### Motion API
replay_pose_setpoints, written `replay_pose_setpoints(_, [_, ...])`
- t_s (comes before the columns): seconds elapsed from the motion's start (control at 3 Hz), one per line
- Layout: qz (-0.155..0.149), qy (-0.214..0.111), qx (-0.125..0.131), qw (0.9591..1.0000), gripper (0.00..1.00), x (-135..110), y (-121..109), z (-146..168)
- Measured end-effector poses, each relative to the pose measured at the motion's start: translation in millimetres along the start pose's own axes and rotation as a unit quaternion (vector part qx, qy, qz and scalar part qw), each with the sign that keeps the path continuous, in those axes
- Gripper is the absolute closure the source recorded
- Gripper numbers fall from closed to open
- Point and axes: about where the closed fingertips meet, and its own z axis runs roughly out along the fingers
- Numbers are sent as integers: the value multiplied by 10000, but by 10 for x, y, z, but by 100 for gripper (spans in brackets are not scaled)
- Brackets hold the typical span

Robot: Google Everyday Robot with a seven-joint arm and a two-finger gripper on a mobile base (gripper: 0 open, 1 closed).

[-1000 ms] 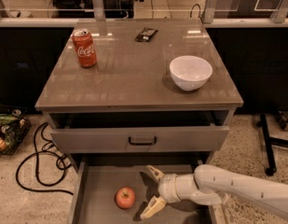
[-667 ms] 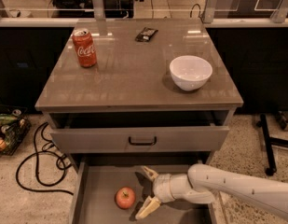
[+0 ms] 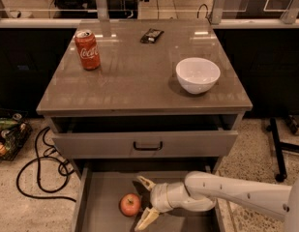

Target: Pick apple from middle drawer and place on counter

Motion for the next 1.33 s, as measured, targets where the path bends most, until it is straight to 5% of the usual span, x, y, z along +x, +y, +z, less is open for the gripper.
replay_pose_setpoints(0.67, [-121,-127,-193,9997,10,91,9,269])
replay_pose_setpoints(1.33, [-120,-144,-219,9996,51,79,26,296])
